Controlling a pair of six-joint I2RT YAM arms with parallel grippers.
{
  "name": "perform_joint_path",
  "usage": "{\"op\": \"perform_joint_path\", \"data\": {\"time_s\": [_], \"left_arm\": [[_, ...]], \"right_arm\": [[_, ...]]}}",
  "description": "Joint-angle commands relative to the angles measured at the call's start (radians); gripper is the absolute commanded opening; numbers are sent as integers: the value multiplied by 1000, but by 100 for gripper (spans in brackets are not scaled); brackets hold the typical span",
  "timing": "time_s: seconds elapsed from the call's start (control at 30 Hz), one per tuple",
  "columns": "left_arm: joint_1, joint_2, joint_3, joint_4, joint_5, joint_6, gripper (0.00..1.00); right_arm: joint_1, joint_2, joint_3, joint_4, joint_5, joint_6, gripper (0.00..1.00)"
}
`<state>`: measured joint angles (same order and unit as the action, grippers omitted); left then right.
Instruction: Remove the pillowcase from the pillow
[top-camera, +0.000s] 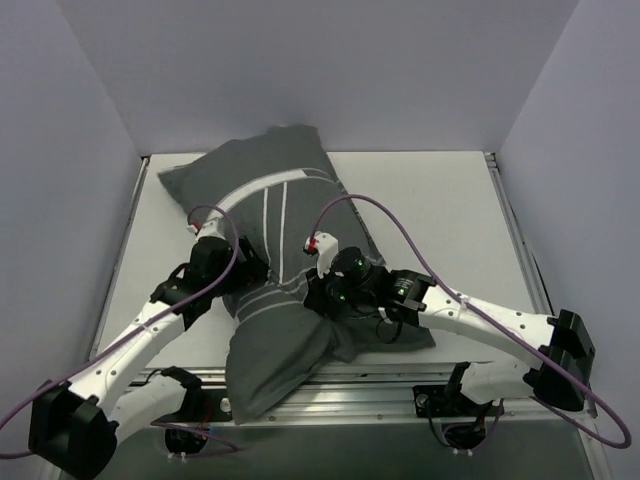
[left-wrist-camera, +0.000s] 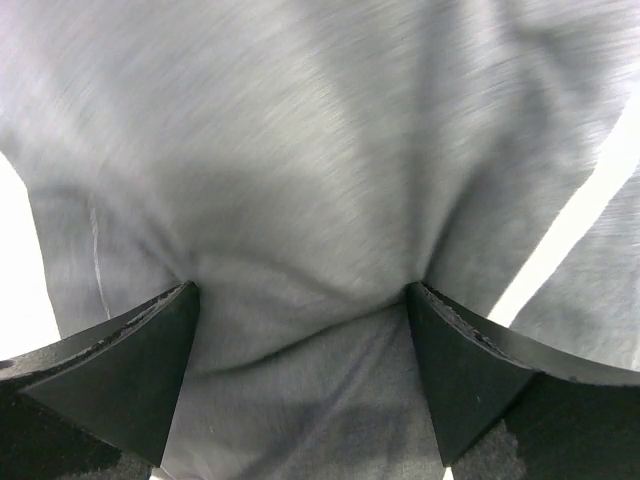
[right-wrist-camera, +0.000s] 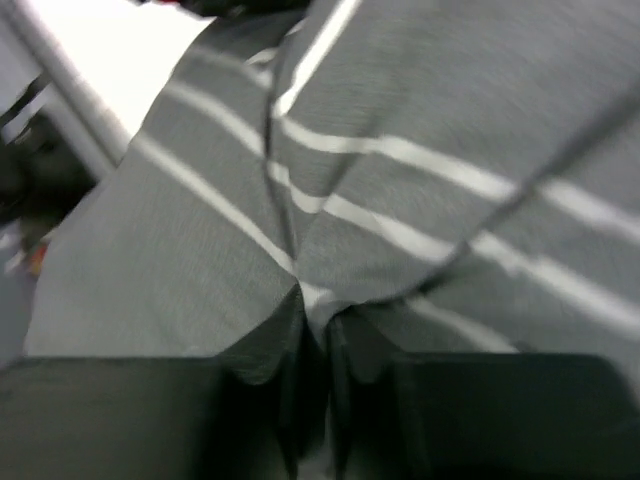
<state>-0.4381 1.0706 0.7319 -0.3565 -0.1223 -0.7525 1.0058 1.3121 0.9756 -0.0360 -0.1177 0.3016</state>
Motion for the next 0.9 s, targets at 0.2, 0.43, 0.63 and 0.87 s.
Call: {"op": "perform_joint_path", "data": {"time_s": [0.2, 0.43, 0.63, 0.87], "left_arm": [[-51, -265, 12, -301, 29, -27, 94], [42, -123, 285, -332, 44, 134, 94], [124, 73, 440, -219, 205, 199, 94], [119, 350, 544, -147, 322, 226, 94]], "right_arm": [[47, -128, 176, -200, -67, 24, 73], [-260, -74, 377, -300, -42, -7, 94], [-611, -57, 342, -217, -121, 89, 100], [-842, 29, 112, 109, -299, 345, 98]]}}
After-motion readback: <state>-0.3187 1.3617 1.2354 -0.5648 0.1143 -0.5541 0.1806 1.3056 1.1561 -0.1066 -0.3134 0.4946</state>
